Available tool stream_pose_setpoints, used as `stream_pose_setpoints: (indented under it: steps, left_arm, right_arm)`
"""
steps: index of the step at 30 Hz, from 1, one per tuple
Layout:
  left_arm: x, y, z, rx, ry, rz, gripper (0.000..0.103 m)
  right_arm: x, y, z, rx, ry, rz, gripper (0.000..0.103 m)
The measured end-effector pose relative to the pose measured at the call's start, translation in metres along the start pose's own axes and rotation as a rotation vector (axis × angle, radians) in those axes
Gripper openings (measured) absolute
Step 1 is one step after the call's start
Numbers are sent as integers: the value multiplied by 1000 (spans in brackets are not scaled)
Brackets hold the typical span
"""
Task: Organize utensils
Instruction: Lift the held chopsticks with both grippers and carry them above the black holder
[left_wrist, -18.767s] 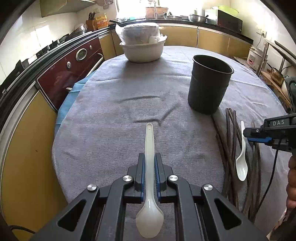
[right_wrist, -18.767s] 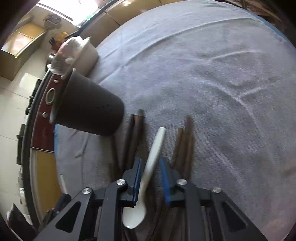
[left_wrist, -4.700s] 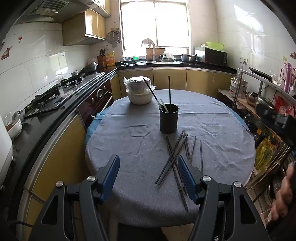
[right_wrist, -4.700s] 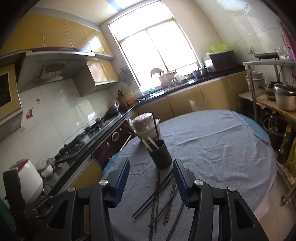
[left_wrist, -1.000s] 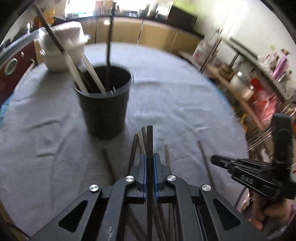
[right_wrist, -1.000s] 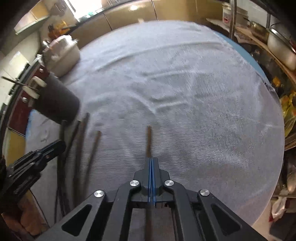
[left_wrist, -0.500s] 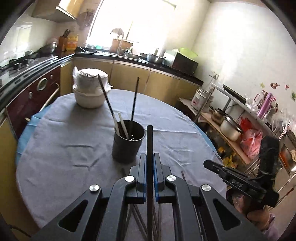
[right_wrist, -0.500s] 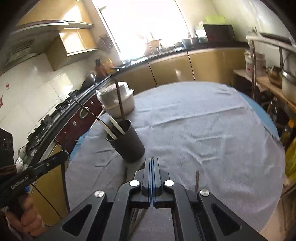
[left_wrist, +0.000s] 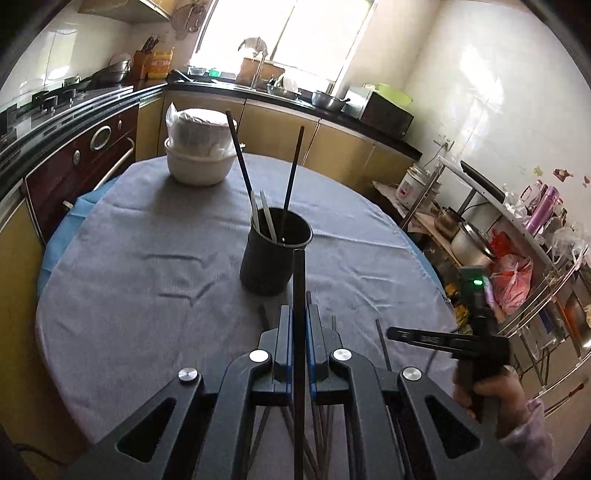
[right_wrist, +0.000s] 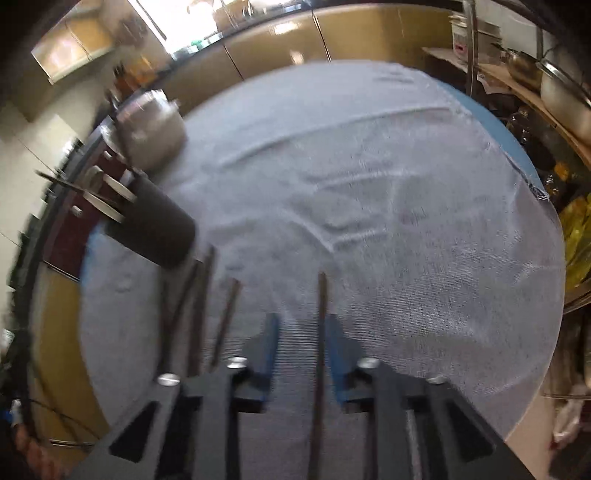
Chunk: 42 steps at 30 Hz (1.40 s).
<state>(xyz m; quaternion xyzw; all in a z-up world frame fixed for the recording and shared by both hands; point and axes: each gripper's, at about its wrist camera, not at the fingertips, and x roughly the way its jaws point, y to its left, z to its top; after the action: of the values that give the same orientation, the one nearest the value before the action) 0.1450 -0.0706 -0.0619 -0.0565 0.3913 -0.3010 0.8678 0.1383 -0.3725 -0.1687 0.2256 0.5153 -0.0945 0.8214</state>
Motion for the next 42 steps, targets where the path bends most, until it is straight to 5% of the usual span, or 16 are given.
stream_pose_setpoints:
  steps: [5,10,11,18,24,33,42]
  left_arm:
    - [-1,0,-6,1,20,4,6]
    - [-4,-3,-10,8,25,4,6]
    - [-5,-4,-10,8,25,5,6]
    - [-14,-5,-8,19,9,12,6]
    - [-21,0,6,-2,-36,24,6]
    - [-21,5,57,-18,-196,24,7]
    - [-10,-6,135,14,-377,43,7]
  right_arm:
    - [32,-3,-1,-8,73,-109,30]
    - [38,15,-2,-104,69,-222,14]
    - [39,17,-3,-118,70,-220,7]
    - [26,13,-4,-73,52,-84,6]
    - [-36,29,4,-90,-126,61,6]
    - [-117,70,22,-121,-510,281,6]
    - [-142,100,62,-87,-738,328,6]
